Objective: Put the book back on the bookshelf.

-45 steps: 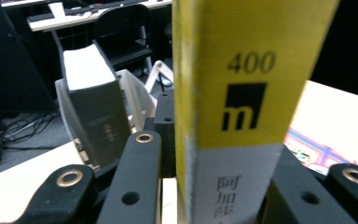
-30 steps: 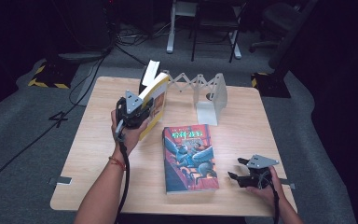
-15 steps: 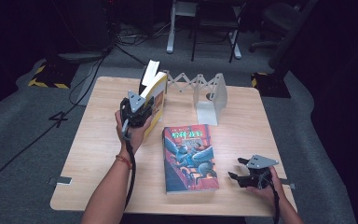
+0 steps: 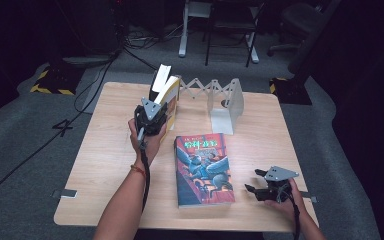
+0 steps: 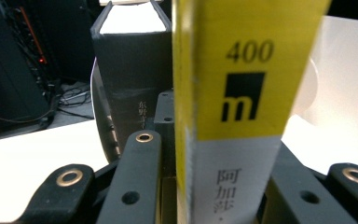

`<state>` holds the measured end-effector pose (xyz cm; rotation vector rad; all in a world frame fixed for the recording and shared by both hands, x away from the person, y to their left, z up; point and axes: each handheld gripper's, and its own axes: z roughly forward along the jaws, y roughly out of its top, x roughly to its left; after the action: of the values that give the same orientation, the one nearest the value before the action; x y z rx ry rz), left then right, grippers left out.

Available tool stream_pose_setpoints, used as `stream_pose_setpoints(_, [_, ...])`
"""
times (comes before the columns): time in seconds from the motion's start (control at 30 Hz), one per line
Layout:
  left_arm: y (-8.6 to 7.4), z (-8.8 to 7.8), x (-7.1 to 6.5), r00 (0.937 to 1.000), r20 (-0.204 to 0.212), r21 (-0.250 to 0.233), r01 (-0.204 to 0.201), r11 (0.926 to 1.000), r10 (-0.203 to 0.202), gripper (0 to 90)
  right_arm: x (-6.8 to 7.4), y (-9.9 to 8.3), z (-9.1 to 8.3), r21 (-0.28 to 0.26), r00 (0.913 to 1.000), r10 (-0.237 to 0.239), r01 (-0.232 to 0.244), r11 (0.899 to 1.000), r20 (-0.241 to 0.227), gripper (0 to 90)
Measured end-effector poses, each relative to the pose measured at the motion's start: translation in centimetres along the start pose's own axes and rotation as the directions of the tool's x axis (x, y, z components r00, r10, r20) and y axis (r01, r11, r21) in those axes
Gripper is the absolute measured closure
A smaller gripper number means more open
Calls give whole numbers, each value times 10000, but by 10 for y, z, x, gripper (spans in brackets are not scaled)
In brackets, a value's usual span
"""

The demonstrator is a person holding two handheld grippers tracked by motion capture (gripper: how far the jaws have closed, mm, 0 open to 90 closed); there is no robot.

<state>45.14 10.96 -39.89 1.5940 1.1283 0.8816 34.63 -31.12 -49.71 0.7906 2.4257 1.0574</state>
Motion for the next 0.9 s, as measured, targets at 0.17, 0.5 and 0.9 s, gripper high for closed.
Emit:
stream_pose_setpoints(0.17, [-3, 3, -1, 9999, -18, -96, 147, 9998, -147, 753, 1, 0, 0, 46, 10000, -66, 66, 10000, -31, 297])
stream_pose_setpoints(0.5, [-6, 11, -8, 9977, -487, -231, 462, 9987, -473, 751, 2, 1, 2, 120, 9998, -185, 186, 9998, -28, 298])
stream_pose_setpoints(0.9, [-7, 16, -11, 9983, -342, -213, 472, 9987, -479, 743, 5, 3, 7, 208, 9994, -315, 318, 9993, -140, 297])
